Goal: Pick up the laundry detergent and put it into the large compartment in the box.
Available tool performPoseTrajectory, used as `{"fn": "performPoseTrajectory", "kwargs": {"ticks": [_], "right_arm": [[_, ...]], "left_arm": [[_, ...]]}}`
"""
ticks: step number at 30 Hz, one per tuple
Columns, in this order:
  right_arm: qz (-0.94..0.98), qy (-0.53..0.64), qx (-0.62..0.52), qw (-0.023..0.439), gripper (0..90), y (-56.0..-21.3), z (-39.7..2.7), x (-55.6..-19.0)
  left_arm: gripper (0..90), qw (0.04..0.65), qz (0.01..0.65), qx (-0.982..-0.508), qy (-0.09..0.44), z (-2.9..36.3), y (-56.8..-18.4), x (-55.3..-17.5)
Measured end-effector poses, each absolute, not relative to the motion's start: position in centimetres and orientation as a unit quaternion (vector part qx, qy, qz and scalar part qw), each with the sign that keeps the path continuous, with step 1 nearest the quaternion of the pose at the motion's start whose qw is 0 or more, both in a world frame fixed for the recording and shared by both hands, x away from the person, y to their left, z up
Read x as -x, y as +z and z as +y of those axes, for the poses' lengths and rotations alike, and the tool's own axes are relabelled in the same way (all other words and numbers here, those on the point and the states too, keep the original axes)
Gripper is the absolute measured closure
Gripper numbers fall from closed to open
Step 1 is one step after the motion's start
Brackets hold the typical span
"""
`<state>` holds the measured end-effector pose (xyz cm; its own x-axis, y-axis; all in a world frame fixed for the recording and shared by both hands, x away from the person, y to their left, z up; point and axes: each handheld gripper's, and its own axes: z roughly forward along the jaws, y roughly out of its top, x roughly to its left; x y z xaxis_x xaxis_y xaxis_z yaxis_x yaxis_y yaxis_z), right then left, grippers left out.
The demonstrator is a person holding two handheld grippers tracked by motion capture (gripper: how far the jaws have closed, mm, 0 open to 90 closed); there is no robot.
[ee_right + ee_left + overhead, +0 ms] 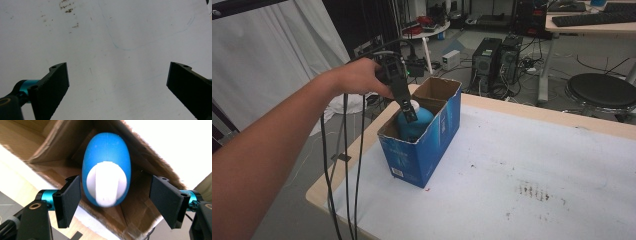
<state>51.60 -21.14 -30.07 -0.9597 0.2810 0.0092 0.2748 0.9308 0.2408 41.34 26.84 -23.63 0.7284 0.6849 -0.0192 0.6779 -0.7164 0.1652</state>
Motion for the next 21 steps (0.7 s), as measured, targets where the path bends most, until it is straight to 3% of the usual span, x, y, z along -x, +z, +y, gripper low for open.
{"fn": "performPoseTrajectory", "kwargs": {"ticks": [14,21], "right_arm": [[0.981,0.128,-0.144,0.023,3.3,-29.1,-21.4,-50.7],[0.981,0.130,-0.141,0.028,3.3,-28.7,-21.5,-50.1]], "left_arm": [[25.6,0.101,0.382,-0.918,0.041,24.3,-19.5,-39.4],[25.6,0.113,0.345,-0.931,0.039,20.5,-18.2,-38.6]]}}
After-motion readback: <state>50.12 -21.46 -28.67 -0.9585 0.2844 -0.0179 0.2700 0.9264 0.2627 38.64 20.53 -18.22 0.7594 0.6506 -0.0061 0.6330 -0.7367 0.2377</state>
